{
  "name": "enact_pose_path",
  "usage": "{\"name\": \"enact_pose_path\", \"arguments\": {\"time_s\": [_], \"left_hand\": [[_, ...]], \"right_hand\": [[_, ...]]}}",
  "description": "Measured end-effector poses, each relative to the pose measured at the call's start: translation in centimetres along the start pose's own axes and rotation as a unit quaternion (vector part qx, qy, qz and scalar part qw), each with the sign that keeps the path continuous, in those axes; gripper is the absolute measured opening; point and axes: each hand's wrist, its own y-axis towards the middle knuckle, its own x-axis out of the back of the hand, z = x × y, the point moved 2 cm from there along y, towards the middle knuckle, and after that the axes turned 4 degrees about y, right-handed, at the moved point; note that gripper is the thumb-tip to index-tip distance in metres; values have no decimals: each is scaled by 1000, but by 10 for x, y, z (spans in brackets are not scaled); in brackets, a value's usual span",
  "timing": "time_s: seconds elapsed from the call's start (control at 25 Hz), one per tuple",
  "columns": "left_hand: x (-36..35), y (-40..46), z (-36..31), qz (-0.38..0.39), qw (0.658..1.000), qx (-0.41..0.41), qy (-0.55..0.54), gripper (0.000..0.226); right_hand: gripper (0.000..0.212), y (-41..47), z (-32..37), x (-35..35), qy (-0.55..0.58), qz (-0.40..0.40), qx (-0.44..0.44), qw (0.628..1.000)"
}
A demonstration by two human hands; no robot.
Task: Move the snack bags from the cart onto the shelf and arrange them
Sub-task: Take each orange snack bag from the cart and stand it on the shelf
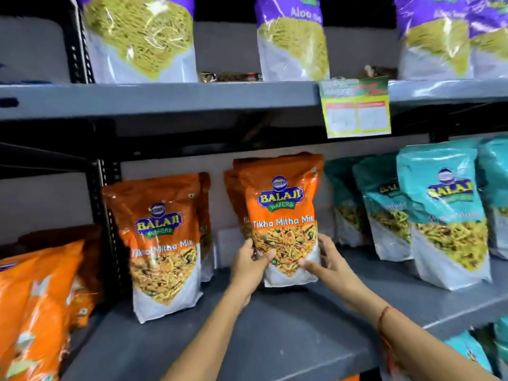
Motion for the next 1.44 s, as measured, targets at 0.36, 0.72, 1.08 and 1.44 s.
{"name": "enact_pose_path", "arguments": {"time_s": [0.36,0.72,1.08,1.44], "left_hand": [[-16,26,39,-8,999,11,39,20],[-10,3,4,-99,992,-17,81,63],[-166,-101,-113,46,964,-186,-185,51],[-411,-279,-90,426,869,-41,-249,49]], "right_hand": [[61,34,-38,14,-7,9,-69,998],[82,12,-6,13,-176,-110,-34,978],[50,-107,100,81,-39,-341,148,927],[28,-371,141,227,-122,-532,23,837]]}}
